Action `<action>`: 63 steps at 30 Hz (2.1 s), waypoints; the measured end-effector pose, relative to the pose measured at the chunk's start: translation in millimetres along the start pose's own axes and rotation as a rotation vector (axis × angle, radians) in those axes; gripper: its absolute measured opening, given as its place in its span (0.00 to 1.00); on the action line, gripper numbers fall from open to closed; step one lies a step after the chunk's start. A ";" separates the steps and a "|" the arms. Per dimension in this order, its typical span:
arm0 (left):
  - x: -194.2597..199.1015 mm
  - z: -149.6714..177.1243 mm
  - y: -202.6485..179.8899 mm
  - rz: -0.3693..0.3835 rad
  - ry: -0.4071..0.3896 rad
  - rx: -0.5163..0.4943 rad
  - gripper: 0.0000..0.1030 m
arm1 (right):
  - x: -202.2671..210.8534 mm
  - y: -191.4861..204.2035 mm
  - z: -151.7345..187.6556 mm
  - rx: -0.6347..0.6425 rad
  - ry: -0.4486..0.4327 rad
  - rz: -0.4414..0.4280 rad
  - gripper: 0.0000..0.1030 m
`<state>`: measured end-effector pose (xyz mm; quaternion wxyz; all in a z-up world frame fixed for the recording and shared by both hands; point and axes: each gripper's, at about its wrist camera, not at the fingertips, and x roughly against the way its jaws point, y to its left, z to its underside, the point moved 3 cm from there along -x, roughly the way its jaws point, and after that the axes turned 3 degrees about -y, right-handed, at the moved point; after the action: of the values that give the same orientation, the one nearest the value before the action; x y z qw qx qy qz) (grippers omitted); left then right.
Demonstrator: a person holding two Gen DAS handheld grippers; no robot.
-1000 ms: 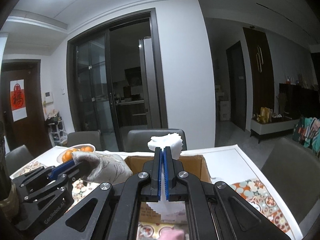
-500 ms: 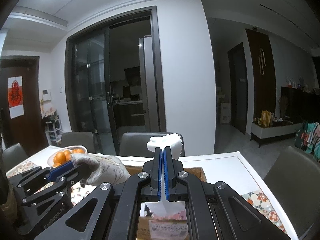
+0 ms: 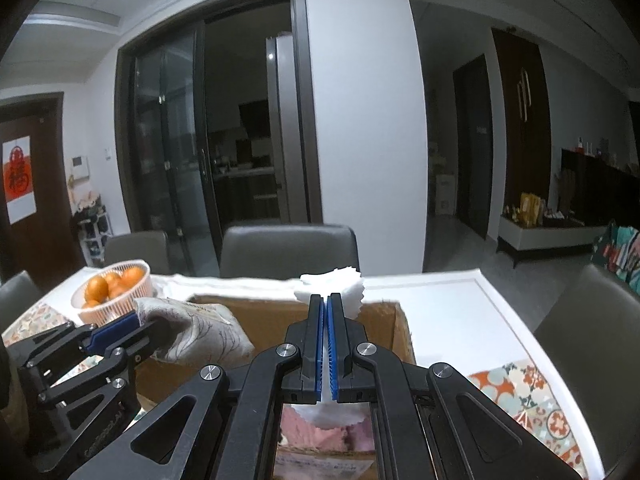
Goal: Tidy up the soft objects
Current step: 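Open both tools to drop the slipper and cloth into the box, then move the right tool down toward the pink fuzzy sock beside the box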
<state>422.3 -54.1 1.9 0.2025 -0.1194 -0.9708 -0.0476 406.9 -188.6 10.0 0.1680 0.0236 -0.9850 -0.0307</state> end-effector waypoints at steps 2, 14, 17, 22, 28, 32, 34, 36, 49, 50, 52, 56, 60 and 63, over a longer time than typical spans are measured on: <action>-6.7 5.3 -1.5 -0.003 0.023 -0.008 0.19 | -6.0 -2.8 6.8 -0.003 0.029 0.002 0.03; -24.8 19.2 -6.3 -0.015 0.097 -0.019 0.27 | -26.3 -18.1 26.9 -0.024 0.159 0.004 0.03; -24.7 16.5 -6.9 -0.020 0.105 -0.016 0.34 | -29.9 -15.4 27.3 -0.019 0.174 0.003 0.04; -14.9 12.4 -6.3 -0.026 0.091 -0.006 0.43 | -25.0 -16.5 24.4 -0.022 0.177 0.009 0.24; 9.9 6.9 -2.9 -0.031 0.056 -0.004 0.45 | -4.5 -18.2 19.6 -0.030 0.144 0.017 0.29; 33.5 5.7 -2.0 -0.031 0.034 0.007 0.47 | 14.2 -14.8 16.9 -0.026 0.126 0.015 0.29; 42.3 4.5 0.5 -0.035 0.026 0.016 0.48 | 22.3 -12.4 16.4 -0.027 0.123 0.009 0.29; 54.3 4.4 3.6 -0.042 0.015 0.023 0.48 | 32.0 -8.5 16.3 -0.024 0.118 0.007 0.30; 106.5 26.9 13.7 -0.081 0.029 0.054 0.49 | 81.3 19.6 27.2 -0.010 0.091 -0.031 0.34; 108.5 29.6 14.5 -0.082 0.034 0.059 0.49 | 83.4 22.0 29.2 -0.006 0.094 -0.035 0.34; 111.7 35.3 15.5 -0.086 0.047 0.066 0.49 | 86.5 25.0 33.1 -0.002 0.102 -0.040 0.34; 116.1 47.8 17.3 -0.089 0.077 0.074 0.49 | 90.7 29.5 45.0 0.008 0.124 -0.049 0.34; 120.6 59.0 17.4 -0.089 0.102 0.081 0.49 | 93.1 34.4 59.4 0.012 0.160 -0.059 0.34; 122.0 66.2 17.2 -0.099 0.119 0.081 0.49 | 92.9 36.6 70.5 0.015 0.188 -0.059 0.34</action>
<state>292.9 -2.3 -8.5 0.2621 -0.0600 -0.9629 -0.0251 294.6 -153.7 -23.3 0.2585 0.0566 -0.9640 -0.0258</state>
